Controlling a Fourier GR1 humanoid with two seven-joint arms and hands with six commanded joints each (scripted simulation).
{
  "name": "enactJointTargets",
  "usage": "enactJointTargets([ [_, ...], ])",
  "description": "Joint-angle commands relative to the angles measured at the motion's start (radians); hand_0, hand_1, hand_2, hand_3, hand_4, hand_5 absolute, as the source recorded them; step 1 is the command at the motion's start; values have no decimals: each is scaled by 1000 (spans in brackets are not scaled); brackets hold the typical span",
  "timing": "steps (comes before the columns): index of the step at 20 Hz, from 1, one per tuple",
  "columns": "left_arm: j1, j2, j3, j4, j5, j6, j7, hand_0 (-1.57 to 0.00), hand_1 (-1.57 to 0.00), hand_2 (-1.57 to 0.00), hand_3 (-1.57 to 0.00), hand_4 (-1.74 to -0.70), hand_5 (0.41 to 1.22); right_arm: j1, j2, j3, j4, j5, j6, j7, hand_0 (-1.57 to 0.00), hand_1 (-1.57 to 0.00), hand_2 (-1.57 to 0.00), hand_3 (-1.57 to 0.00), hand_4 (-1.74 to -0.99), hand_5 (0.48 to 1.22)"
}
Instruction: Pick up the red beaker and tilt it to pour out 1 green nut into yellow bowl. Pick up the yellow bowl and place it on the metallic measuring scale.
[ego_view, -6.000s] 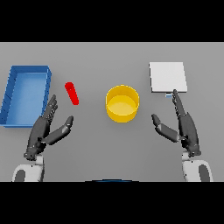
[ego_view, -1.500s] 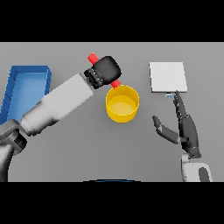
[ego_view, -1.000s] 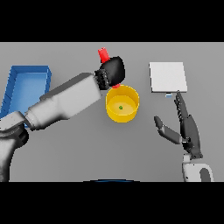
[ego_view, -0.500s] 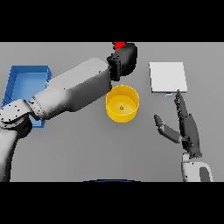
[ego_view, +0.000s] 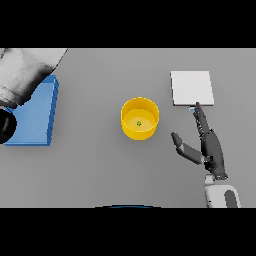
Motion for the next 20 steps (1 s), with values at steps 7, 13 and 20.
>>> enactJointTargets([
  [7, 148, 196, 463, 145, 428, 74, 128, -1571, -1571, -1571, -1545, -1739, 1221, -31, -20, -12, 30, -10, 10, -7, 1, 1, 1, 1, -1125, 601],
  [13, 444, 231, 620, 27, 635, 266, 344, -1571, -1571, -1571, -1564, -1740, 1221, -32, -36, 5, 25, 14, 18, -10, 1, 1, 1, 1, -1134, 632],
  [20, 851, 198, 707, -341, 822, 396, 535, -1571, -1571, -1571, -1570, -1741, 1221, -20, -44, -4, 39, -6, 35, -39, 1, 1, 1, 1, -1141, 673],
])
